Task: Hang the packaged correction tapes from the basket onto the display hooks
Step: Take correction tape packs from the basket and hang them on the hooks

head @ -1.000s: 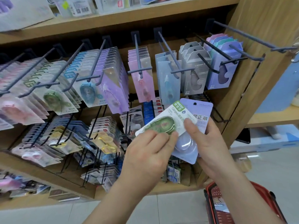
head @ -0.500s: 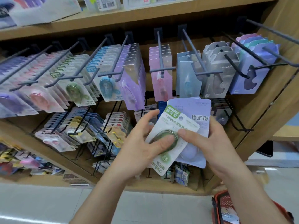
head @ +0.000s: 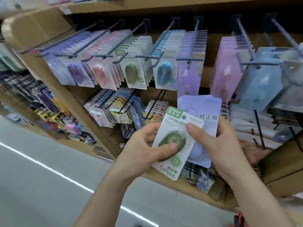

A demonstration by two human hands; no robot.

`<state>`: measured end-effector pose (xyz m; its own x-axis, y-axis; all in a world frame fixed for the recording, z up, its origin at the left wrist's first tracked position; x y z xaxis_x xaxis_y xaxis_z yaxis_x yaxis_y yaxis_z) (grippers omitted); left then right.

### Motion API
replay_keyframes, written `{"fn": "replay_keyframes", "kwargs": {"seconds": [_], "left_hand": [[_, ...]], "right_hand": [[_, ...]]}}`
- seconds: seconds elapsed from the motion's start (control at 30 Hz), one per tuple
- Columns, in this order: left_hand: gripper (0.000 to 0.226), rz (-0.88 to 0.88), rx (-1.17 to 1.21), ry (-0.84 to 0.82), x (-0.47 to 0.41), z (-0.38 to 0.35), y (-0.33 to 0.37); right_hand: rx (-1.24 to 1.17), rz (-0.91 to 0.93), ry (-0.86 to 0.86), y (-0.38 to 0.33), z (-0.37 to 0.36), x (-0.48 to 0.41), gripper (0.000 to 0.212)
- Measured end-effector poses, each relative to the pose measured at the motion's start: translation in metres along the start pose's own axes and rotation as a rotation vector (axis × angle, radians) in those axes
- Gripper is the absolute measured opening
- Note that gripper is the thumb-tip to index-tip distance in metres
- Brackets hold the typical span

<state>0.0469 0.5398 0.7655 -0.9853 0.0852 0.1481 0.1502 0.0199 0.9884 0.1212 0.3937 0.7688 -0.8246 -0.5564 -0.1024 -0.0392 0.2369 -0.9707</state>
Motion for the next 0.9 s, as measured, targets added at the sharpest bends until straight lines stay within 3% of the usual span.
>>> {"fn": "replay_keyframes", "kwargs": {"seconds": [0.17,0.3,0.47,0.6,0.9], "left_hand": [[0.041,-0.156,0.085,0.267,0.013,0.045,0.015],[0.032,-0.263,0.086,0.361,0.016,0.086,0.029],[0.06,-0.399,0.008,0.319,0.001,0.126,0.059],[0.049,-0.432,-0.013,0.33,-0.017,0.15,0.071],[0.051,-0.434,-0.037,0.283,-0.039,0.169,0.078]], "right_hand": [[0.018,-0.025,-0.115,0.011,-0.054,-0.02,0.042],[0.069,-0.063,-0.147,0.025,-0.089,-0.03,0.047],[0.061,-0.019,-0.02,0.027,-0.119,-0.049,0.041],[0.106,0.021,0.097,0.019,-0.129,-0.065,0.033],[0.128,0.033,0.271,0.023,-0.136,-0.073,0.028]]}}
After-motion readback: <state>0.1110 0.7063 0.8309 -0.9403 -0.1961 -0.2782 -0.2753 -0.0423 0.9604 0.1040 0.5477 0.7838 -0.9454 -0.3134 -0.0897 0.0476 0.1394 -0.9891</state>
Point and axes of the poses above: each hand's wrist, its own x-axis away from the middle knuckle, its own z-axis out of the back of the hand, y = z × x, the point moved 8 cm from there along -x, towards the middle knuckle, and after that the axes turned 11 degrees about -y, right-handed, at the moved point
